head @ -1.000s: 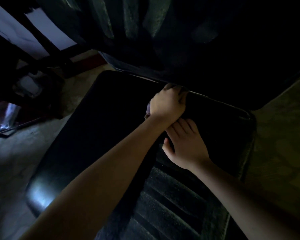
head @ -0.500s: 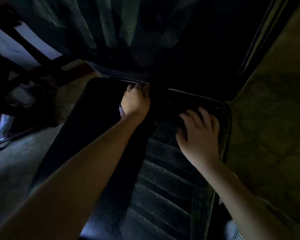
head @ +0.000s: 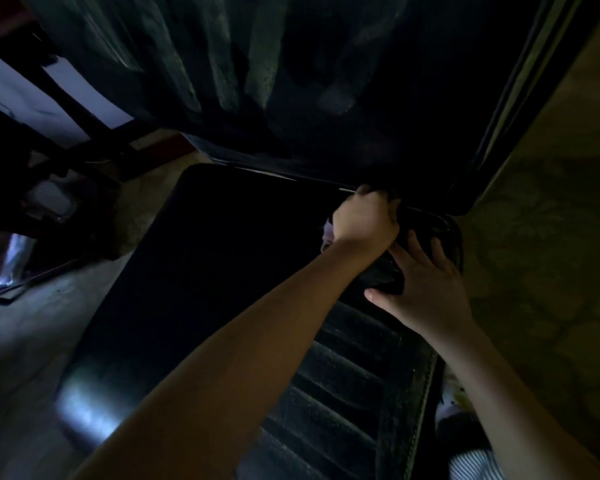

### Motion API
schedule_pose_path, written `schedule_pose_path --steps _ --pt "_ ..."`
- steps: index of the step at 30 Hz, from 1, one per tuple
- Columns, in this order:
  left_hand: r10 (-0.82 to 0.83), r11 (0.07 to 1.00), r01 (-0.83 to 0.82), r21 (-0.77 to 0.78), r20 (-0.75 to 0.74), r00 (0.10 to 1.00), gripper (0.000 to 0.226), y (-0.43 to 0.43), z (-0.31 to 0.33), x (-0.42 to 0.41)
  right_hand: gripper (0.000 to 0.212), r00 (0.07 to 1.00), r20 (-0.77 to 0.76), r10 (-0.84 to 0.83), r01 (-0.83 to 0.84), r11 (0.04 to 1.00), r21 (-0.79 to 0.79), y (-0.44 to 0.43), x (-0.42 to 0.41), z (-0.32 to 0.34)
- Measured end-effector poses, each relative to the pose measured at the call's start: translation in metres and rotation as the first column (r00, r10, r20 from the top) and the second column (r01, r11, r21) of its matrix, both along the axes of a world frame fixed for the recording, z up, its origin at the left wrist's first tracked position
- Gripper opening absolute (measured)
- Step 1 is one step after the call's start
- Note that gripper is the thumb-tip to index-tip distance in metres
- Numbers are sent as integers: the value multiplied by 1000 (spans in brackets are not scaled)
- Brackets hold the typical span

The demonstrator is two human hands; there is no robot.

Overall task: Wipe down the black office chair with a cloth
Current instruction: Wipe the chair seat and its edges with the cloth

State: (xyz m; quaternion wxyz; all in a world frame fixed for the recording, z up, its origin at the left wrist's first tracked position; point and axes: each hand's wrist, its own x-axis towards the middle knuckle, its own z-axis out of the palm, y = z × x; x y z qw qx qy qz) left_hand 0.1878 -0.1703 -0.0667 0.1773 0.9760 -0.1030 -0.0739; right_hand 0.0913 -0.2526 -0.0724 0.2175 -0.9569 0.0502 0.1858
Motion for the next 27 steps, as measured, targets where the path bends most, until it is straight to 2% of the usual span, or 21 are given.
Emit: schedule_pose_path --steps 4,11,15,20,27 --pt "-59 996 57 69 34 998 35 27 3 12 84 1000 -12 24 -24 999 -23 -3 0 1" --pt "192 972 -206 112 122 974 30 89 5 31 84 999 -13 40 -40 998 -38 -4 -1 2" --pt "268 961 -274 28 130 955 24 73 1 27 85 999 -21 44 -45 998 -44 -4 1 4" --pt "196 980 -197 -3 134 971 25 51 -3 21 85 999 -19 47 -48 997 -55 -3 1 5" --pt "-45 998 52 -45 139 989 27 18 -15 19 81 1000 13 25 -25 999 -39 -1 -1 1"
